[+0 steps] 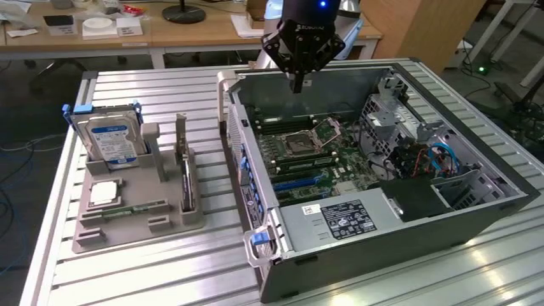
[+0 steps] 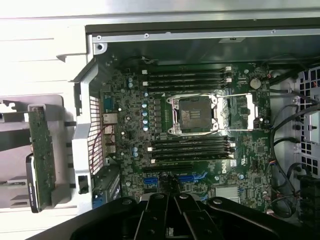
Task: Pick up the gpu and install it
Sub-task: 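Reach for the gpu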
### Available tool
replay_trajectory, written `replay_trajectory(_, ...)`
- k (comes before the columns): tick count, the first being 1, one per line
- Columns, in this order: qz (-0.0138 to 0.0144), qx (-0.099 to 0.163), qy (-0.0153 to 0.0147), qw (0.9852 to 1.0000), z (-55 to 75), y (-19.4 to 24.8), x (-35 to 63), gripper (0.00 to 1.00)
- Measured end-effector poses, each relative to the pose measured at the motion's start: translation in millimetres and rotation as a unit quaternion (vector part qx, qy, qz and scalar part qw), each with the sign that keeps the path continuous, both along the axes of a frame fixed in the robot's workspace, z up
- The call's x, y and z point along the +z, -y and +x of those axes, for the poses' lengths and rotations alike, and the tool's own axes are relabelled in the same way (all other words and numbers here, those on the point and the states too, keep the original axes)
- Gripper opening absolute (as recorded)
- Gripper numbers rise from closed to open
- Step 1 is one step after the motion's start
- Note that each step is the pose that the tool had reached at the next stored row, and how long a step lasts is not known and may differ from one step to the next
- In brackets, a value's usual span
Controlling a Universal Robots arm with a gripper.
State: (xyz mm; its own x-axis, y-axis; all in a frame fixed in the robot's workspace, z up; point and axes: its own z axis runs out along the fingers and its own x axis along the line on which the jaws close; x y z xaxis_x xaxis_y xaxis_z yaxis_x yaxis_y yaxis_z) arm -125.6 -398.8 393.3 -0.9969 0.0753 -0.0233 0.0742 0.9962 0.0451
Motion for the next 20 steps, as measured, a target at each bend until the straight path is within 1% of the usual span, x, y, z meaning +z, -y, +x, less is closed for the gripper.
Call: replay_trajectory(20,0.0,0.0,0.0,1.0,-20.3,0.1,0.0,0.11)
